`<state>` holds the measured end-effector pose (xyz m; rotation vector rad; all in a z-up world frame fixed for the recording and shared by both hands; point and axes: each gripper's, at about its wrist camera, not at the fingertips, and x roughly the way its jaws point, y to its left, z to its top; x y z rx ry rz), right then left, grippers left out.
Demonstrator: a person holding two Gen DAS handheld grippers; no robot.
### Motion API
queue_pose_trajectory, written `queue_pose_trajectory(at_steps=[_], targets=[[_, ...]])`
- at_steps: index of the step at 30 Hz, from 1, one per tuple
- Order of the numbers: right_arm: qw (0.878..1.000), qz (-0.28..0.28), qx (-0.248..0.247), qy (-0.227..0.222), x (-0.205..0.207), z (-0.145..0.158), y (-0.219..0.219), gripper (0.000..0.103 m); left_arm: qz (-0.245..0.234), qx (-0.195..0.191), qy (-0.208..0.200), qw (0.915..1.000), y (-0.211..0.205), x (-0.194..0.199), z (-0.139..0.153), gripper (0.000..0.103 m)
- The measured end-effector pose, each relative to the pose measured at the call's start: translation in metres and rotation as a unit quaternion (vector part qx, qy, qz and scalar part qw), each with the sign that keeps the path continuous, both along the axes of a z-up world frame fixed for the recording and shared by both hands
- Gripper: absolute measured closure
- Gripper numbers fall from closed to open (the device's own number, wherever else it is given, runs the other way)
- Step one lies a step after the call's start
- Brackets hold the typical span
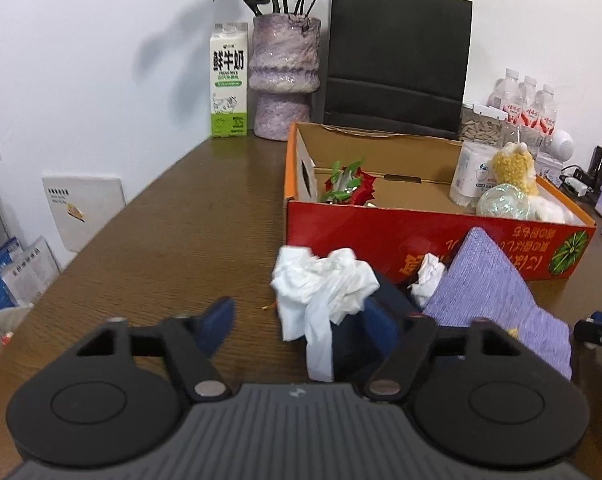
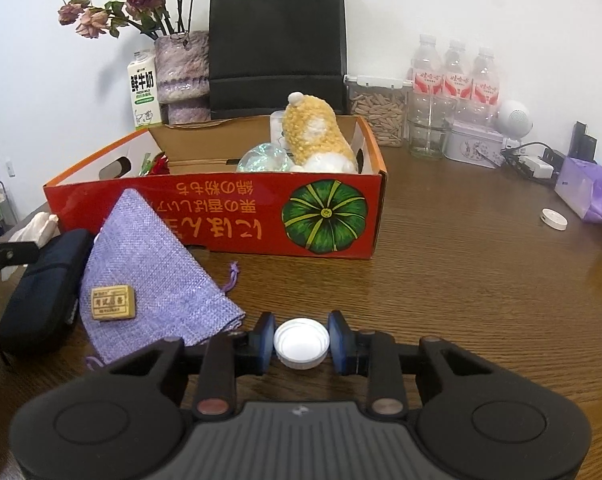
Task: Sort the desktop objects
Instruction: 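Grasp white crumpled tissue with left tool while right grasps white round lid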
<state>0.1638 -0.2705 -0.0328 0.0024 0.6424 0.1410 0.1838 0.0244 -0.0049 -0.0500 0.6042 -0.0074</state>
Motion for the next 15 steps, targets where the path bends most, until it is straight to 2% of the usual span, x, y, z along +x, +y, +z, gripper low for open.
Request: queue_pose_trajectory(at_steps=[2, 3, 4, 6, 15], targets=[[1.0, 0.0, 0.001, 0.0, 0.0, 0.0, 0.0, 0.075, -0.004, -0.009, -0.002, 0.9999, 0.0, 0.003, 0.001, 0.059], [1.0, 0.0, 0.001, 0.0, 0.0, 0.0, 0.0, 0.075, -0.007, -0.011, -0.003, 0.9999, -0.001, 0.003, 0.001, 0.076], [1.0, 0.0, 0.002, -0.001, 0.0, 0.0, 0.0, 0.075, -0.011, -0.011, -0.003, 0.9999, -0.002, 0.003, 0.003, 0.084], [1.0, -0.001, 0.004, -0.002, 0.001, 0.001, 0.0, 0.076, -0.015, -0.008, -0.008, 0.9998, -0.003, 0.0, 0.004, 0.088], [0.999, -0.001, 0.015, -0.044, 0.004, 0.025, 0.002, 0.076, -0.018, 0.017, -0.057, 0.9981, -0.008, -0.016, 0.025, 0.089]])
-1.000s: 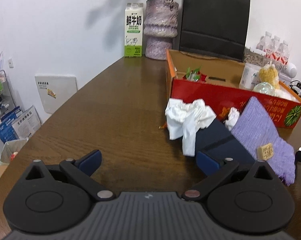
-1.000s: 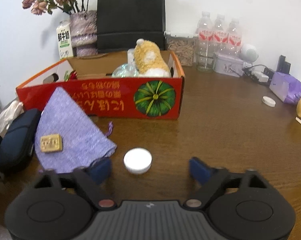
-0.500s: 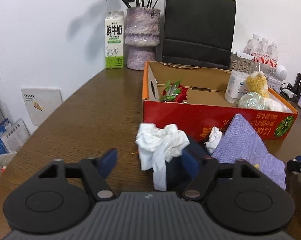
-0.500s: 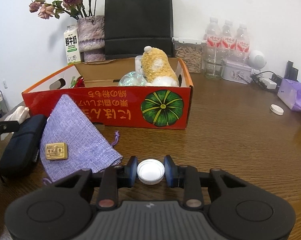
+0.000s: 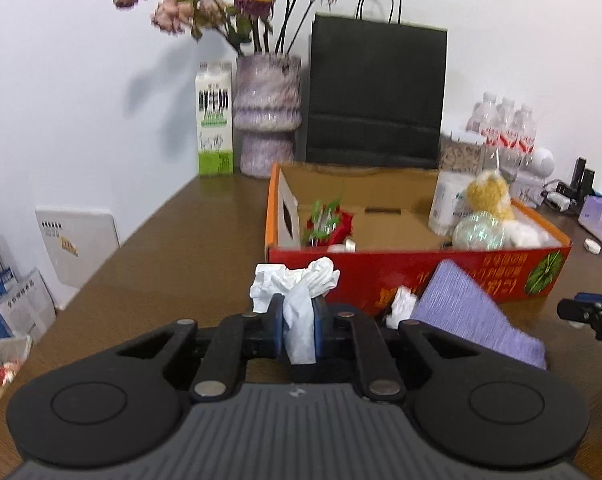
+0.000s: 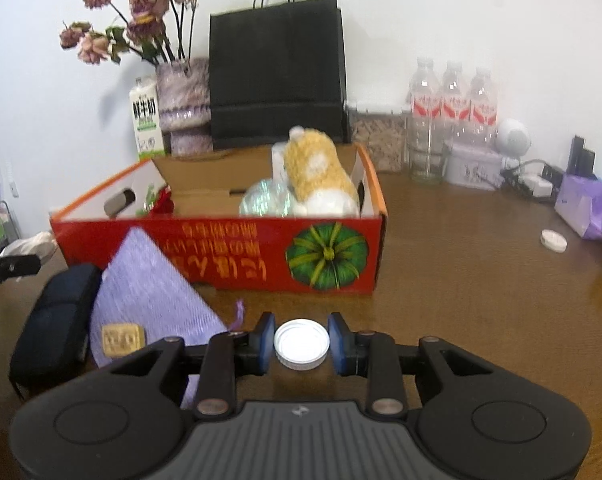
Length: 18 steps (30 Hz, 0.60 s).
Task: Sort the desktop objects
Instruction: 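Grasp white crumpled tissue with left tool while right grasps white round lid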
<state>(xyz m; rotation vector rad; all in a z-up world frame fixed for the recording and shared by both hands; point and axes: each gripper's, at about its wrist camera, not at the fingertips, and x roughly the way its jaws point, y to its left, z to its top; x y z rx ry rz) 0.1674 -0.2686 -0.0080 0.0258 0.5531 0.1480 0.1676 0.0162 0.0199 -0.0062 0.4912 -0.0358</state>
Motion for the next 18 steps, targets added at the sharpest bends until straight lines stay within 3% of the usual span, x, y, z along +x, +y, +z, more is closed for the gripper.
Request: queue_pose_trajectory(at_steps=[11, 18], targets=[[0.997, 0.025, 0.008, -0.072, 0.036, 0.05, 0.031, 0.076, -0.019, 0.004, -0.079, 0.9967, -0.025, 0.021, 0.044, 0.088], [0.996, 0.029, 0.022, -0.078, 0.073, 0.053, 0.058, 0.076, -0.016, -0.002, -0.057, 0.9982, -0.047, 0.067, 0.03, 0.088]])
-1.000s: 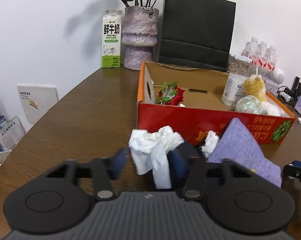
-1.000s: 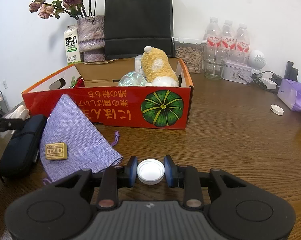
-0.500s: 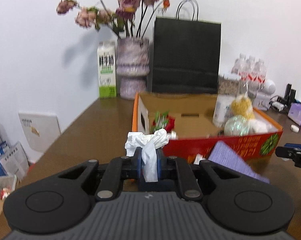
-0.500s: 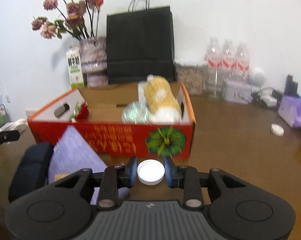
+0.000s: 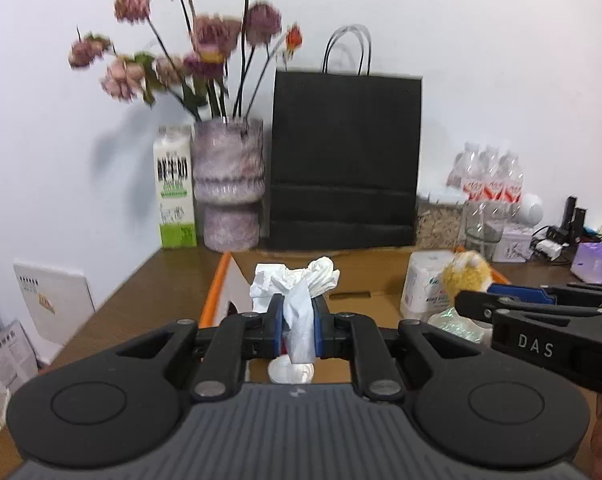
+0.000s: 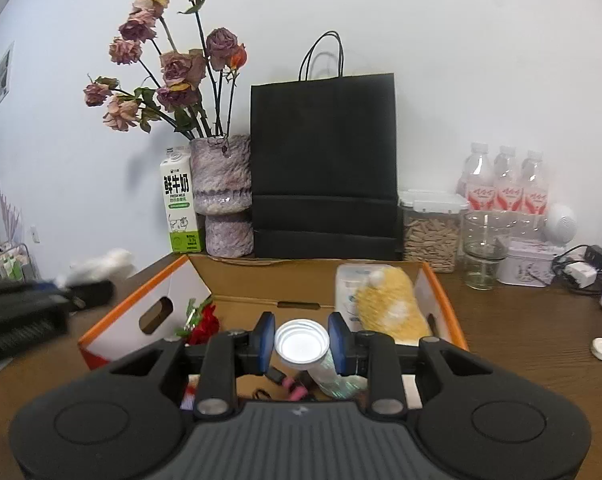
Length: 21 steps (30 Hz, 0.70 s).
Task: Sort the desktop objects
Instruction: 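Carry the tissue into the box while right carries the lid there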
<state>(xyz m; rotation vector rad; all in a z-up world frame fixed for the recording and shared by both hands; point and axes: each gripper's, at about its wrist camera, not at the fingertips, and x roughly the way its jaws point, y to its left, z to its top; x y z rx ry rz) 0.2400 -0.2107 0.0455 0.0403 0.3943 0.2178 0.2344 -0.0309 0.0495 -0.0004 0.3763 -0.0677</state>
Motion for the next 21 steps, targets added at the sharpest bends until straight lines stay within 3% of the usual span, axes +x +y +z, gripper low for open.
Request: queue_pose_trajectory(at_steps=[3, 12, 18, 20, 21], targets=[[1.0, 0.004, 0.002, 0.011, 0.015, -0.006, 0.007, 0.076, 0.008, -0.011, 0.022, 0.9997, -0.004, 0.017, -0.015, 0.088], [0.999, 0.016, -0.004, 0.038, 0.036, -0.039, 0.008, 0.076, -0.002, 0.008, 0.059, 0.9982, -0.006, 0.035, -0.045, 0.088], [0.999, 0.023, -0.006, 0.046, 0.038, -0.049, 0.008, 0.075, -0.005, 0.005, 0.058, 0.9983, -0.004, 0.033, -0.046, 0.086], [0.999, 0.022, -0.006, 0.043, 0.036, -0.048, 0.008, 0.075, -0.001, 0.006, 0.054, 0.9985, -0.003, 0.032, -0.046, 0.076], [0.999, 0.019, -0.007, 0.04, 0.035, -0.047, 0.008, 0.074, 0.001, 0.007, 0.05, 0.9987, -0.003, 0.03, -0.045, 0.06]])
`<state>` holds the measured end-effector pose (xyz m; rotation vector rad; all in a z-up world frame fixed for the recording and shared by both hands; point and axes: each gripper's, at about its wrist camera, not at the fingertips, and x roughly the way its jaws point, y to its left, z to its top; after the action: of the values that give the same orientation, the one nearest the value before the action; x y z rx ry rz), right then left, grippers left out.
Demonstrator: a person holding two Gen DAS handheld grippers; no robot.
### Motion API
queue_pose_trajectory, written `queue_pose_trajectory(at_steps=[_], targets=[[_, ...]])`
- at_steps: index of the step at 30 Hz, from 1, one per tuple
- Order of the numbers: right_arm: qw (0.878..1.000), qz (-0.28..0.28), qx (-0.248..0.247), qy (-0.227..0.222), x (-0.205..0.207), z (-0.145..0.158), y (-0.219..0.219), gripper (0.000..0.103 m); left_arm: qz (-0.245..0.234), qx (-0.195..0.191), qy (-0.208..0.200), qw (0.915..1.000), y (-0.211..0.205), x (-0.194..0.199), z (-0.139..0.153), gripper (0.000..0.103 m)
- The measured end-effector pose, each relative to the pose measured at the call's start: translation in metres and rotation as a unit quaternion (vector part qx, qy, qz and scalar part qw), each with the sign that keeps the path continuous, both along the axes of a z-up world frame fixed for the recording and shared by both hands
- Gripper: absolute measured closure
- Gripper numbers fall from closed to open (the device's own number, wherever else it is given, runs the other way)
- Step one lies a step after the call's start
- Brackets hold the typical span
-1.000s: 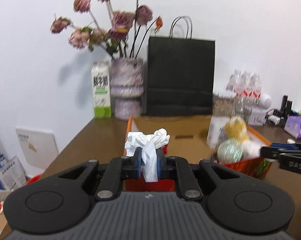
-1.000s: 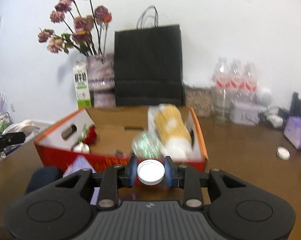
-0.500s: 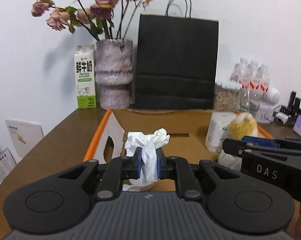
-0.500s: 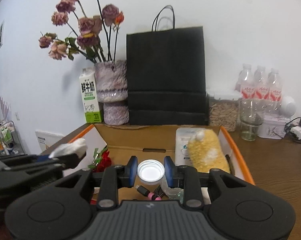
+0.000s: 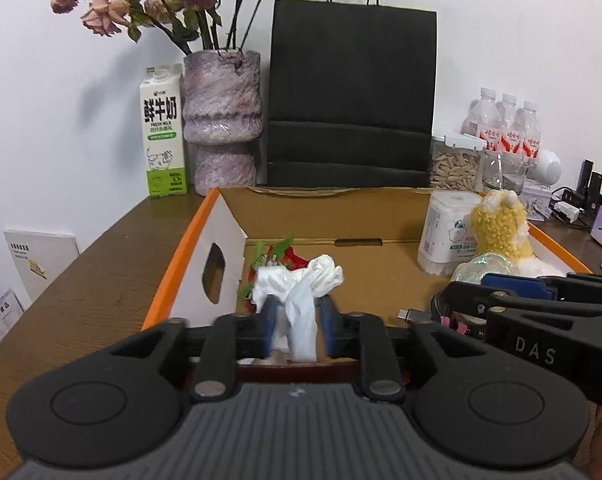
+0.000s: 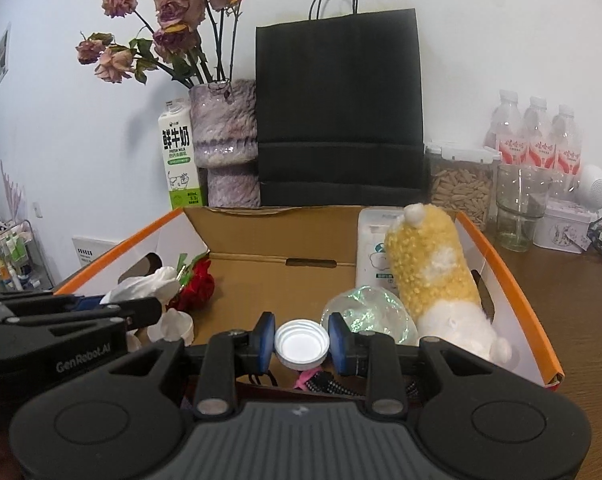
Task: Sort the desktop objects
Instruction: 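Carry the tissue into the box while right carries the lid there, then open left tool to drop the tissue while right releases the lid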
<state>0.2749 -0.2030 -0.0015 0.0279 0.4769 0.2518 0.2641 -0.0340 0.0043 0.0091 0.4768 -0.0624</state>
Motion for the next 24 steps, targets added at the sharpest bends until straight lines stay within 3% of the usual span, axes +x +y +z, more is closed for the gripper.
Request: queue_pose_trajectory(at_steps=[1, 3, 5, 6, 7, 11, 12, 15, 24], targets=[[1.0, -0.003, -0.002, -0.002, -0.001, 0.001, 0.0, 0.07, 0.003, 0.002, -0.004, 1.0, 0.0, -0.002, 0.001, 0.043], [1.0, -0.008, -0.003, -0.007, -0.003, 0.004, 0.001, 0.043, 0.012, 0.01, -0.018, 0.9997, 0.0, -0.006, 0.002, 0.036], [1.0, -0.02, -0.005, -0.016, -0.007, 0.006, 0.0, 0.038, 0.019, 0.015, -0.027, 0.9993, 0.002, -0.009, 0.004, 0.027], [1.0, -0.021, -0.004, -0.018, -0.008, 0.007, 0.0, 0.037, 0.027, 0.015, -0.029, 0.9991, 0.004, -0.01, 0.005, 0.017], [1.0, -0.023, -0.001, -0.019, -0.009, 0.008, -0.001, 0.035, 0.037, 0.014, -0.03, 0.9988, 0.007, -0.01, 0.005, 0.013], [0.999, -0.036, 0.009, -0.025, -0.014, 0.009, -0.009, 0.014, 0.031, 0.0, -0.04, 0.9987, 0.013, -0.016, 0.008, 0.006], [0.999, -0.037, 0.012, -0.025, -0.014, 0.009, -0.011, 0.011, 0.038, 0.003, -0.045, 0.9983, 0.013, -0.017, 0.009, 0.0], [0.999, -0.038, 0.017, -0.026, -0.017, 0.009, -0.016, 0.004, 0.041, 0.006, -0.048, 0.998, 0.014, -0.02, 0.008, 0.0], [0.999, -0.026, 0.004, -0.035, -0.028, 0.009, -0.013, 0.003, 0.038, 0.014, -0.058, 0.9975, 0.013, -0.029, 0.009, 0.0]])
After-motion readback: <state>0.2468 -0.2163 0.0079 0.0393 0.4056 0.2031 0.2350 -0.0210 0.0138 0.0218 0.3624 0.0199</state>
